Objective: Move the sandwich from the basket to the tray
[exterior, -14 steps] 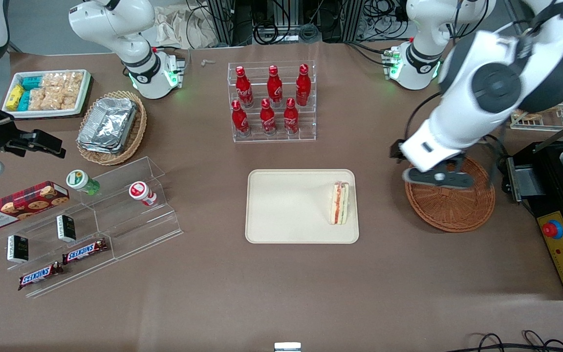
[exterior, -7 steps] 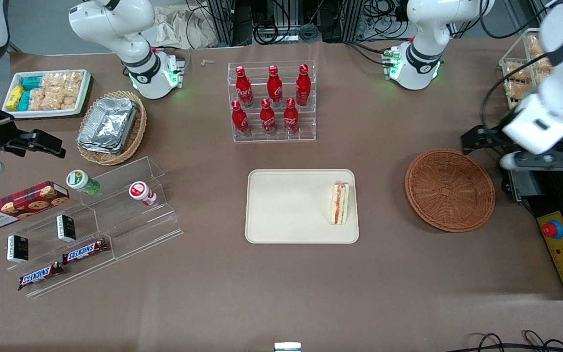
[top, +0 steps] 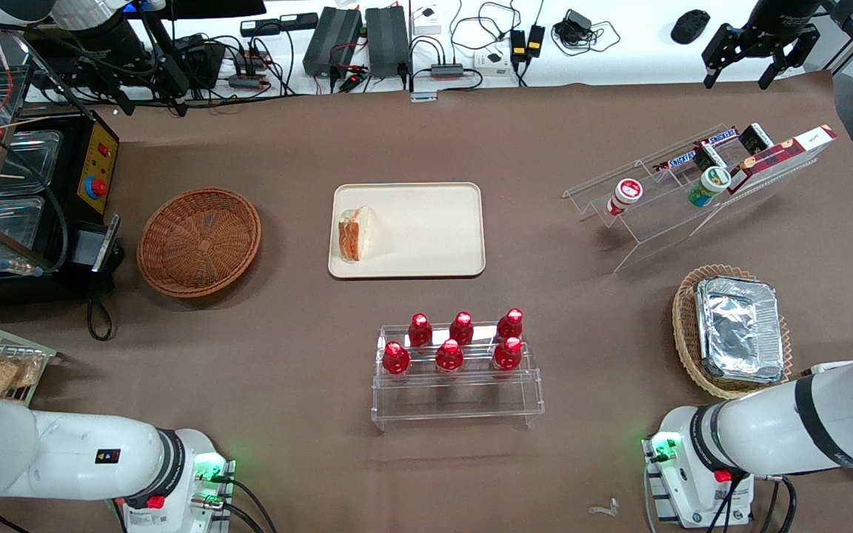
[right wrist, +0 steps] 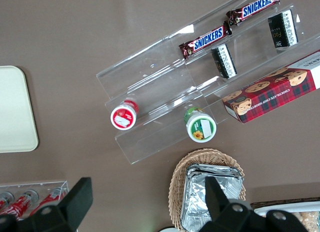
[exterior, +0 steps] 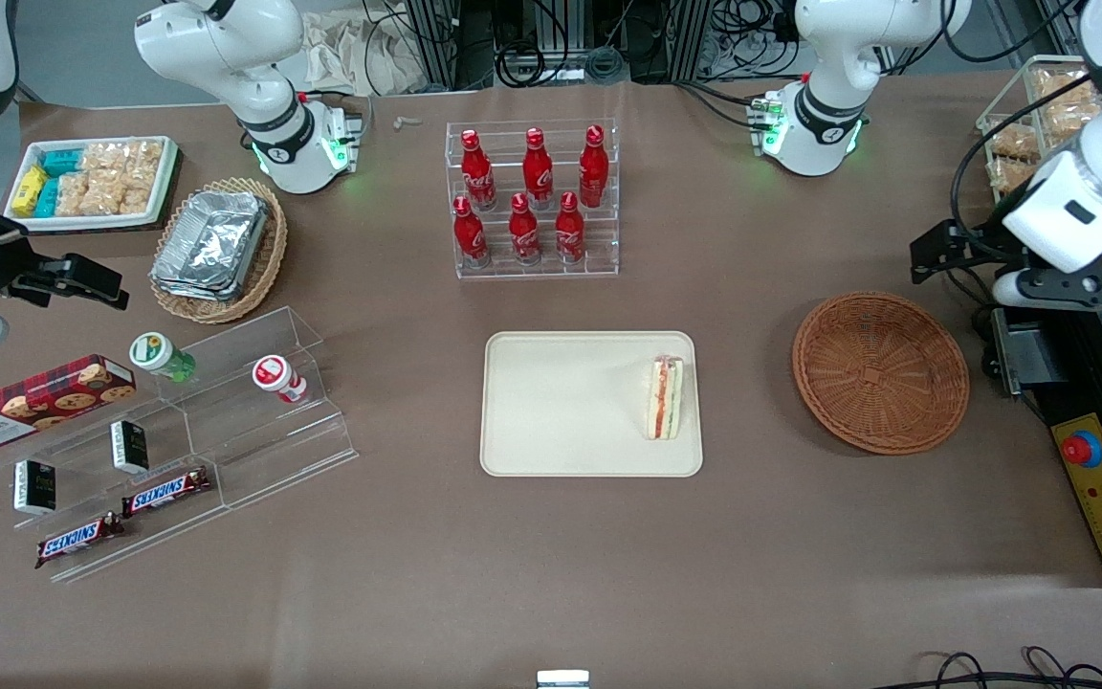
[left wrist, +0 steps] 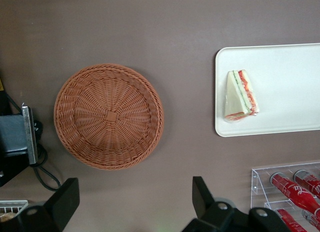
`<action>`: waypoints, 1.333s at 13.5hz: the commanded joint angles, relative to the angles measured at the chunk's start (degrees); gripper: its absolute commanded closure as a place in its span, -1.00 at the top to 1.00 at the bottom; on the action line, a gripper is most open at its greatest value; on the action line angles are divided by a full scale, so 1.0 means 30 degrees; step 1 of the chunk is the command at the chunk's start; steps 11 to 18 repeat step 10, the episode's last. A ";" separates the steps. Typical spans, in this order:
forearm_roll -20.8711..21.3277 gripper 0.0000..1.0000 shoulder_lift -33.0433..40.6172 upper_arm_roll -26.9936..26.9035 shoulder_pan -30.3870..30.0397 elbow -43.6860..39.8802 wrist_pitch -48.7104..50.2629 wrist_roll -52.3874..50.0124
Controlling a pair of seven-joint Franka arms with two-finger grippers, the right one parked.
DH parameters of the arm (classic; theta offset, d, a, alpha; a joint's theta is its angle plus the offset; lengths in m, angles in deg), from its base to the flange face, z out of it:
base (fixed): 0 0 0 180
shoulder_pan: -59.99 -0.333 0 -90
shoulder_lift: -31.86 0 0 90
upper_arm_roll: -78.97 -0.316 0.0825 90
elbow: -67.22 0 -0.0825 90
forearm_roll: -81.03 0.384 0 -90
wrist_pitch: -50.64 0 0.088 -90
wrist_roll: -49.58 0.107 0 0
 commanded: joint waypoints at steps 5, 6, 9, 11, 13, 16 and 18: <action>0.0864 0.99 -0.0220 0.0175 0.0183 -0.0678 0.0462 -0.0179; 0.1538 0.99 -0.0191 0.0611 0.0213 -0.0677 0.0723 -0.0209; 0.1838 0.99 -0.0045 0.0732 0.0213 -0.0677 0.1456 -0.0238; 0.1838 0.99 0.0014 0.0732 0.0213 -0.0648 0.1458 -0.0267; 0.1838 0.99 0.0014 0.0732 0.0213 -0.0648 0.1458 -0.0267; 0.1838 0.99 0.0014 0.0732 0.0213 -0.0648 0.1458 -0.0267; 0.1838 0.99 0.0014 0.0732 0.0213 -0.0648 0.1458 -0.0267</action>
